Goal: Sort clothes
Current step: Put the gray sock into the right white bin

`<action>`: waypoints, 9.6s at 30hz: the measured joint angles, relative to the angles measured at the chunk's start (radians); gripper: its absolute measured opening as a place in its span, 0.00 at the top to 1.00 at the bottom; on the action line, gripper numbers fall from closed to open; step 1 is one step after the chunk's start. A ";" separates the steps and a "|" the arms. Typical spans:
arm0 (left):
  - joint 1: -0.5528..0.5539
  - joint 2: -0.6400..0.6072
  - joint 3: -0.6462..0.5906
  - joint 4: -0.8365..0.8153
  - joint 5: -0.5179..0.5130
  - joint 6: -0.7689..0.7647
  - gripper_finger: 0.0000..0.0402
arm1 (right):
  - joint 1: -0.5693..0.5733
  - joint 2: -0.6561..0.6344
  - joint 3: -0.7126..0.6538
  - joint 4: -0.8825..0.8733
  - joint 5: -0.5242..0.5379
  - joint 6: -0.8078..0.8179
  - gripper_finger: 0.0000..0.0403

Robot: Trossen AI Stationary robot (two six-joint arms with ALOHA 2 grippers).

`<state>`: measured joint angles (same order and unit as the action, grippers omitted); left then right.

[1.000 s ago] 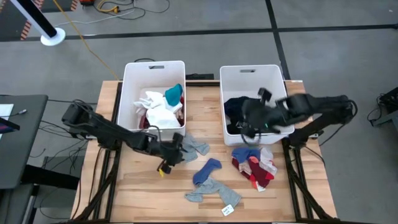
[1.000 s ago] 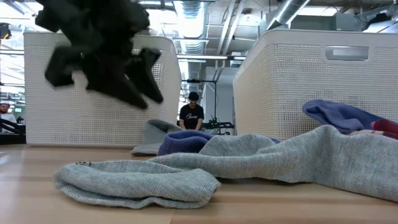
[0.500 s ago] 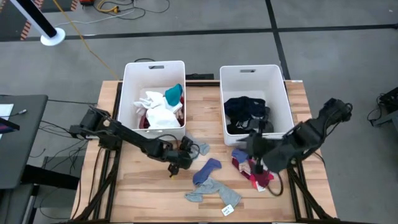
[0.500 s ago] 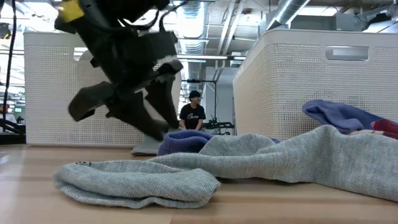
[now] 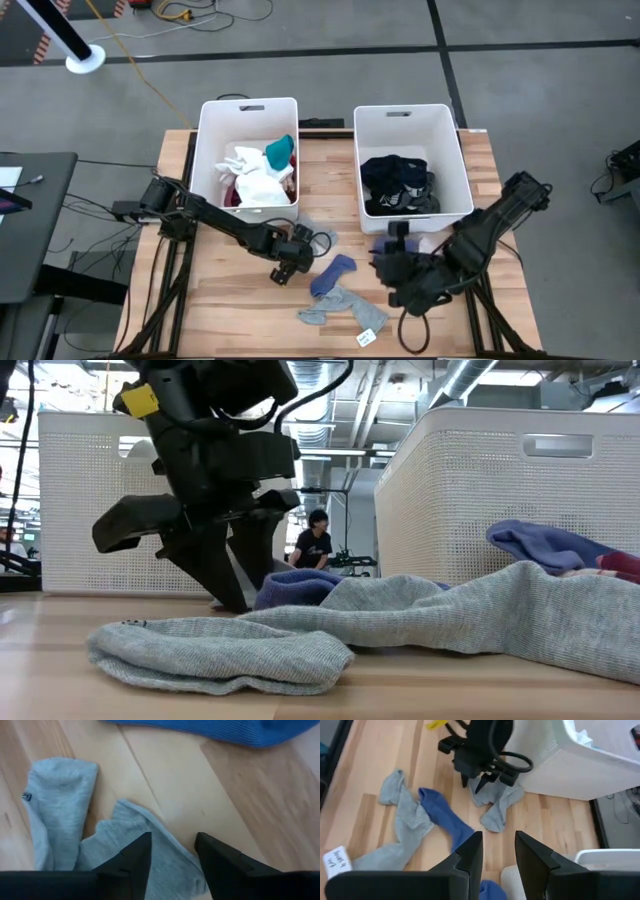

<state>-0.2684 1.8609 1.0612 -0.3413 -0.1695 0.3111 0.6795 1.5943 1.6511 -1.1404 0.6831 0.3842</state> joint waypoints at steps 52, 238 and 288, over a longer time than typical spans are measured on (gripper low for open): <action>-0.083 -0.074 0.108 -0.117 0.335 -0.002 0.56 | 0.043 0.003 0.000 0.050 0.000 0.034 0.68; -0.177 -0.485 0.268 -0.030 0.006 0.518 0.97 | -0.144 0.326 -0.003 0.669 0.104 -0.262 0.98; -0.181 -0.485 -0.178 0.124 0.087 -0.028 0.62 | -0.332 -0.252 -0.004 0.179 0.645 -0.317 1.00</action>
<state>-0.4496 1.3754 0.8828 -0.2173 -0.0828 0.2834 0.3472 1.3420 1.6474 -0.9618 1.3285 0.0667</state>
